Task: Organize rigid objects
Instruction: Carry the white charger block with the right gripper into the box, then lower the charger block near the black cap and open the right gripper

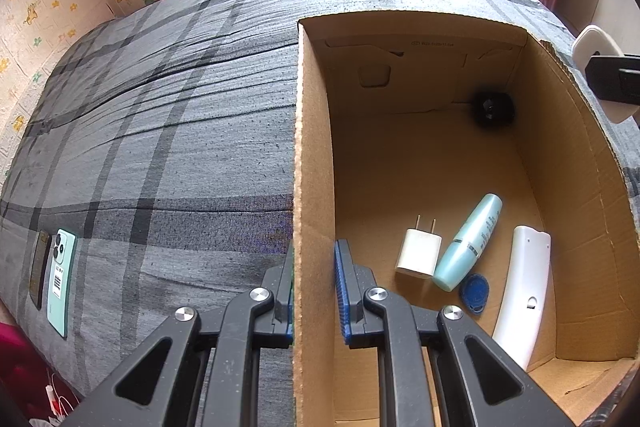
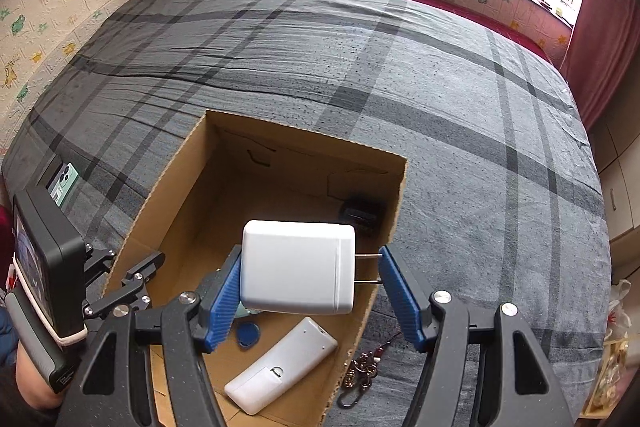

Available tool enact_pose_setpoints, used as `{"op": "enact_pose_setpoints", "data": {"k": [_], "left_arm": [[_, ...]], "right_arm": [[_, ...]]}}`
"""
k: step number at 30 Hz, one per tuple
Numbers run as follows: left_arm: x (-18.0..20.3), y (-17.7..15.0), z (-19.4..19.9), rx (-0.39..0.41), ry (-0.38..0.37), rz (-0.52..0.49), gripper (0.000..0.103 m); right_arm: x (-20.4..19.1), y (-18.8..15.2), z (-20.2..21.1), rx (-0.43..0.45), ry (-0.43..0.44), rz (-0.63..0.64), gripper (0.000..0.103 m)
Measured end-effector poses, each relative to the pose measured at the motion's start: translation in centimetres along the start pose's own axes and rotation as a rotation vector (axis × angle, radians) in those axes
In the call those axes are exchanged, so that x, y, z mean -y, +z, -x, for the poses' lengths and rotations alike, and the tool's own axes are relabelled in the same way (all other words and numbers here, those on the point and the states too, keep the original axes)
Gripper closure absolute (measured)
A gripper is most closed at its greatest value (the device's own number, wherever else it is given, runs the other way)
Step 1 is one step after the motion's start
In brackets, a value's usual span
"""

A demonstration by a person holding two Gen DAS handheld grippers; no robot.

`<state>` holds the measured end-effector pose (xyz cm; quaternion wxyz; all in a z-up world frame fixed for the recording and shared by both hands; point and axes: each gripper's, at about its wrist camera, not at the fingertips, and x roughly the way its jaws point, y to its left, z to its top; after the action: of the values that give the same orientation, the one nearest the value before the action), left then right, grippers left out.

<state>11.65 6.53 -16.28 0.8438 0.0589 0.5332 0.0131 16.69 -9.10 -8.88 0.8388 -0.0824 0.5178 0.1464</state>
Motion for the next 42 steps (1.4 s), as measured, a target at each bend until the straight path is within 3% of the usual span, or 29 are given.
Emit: {"op": "enact_pose_setpoints", "data": {"k": [14,28,42], "left_arm": [[-0.2,-0.1,0.1,0.002,-0.007,0.006,0.086],[-0.1,0.0,0.2,0.001,-0.006,0.005,0.086],[-0.1,0.0,0.2,0.001,-0.007,0.006,0.087]], "right_arm": [[-3.5,-1.1,-5.8,-0.114,0.027,0.044,0.033],[-4.2,-1.6,-10.9,-0.237,0.037,0.035,0.033],[-4.0,-1.9,-11.4,-0.244,0.041,0.045,0.029]]}}
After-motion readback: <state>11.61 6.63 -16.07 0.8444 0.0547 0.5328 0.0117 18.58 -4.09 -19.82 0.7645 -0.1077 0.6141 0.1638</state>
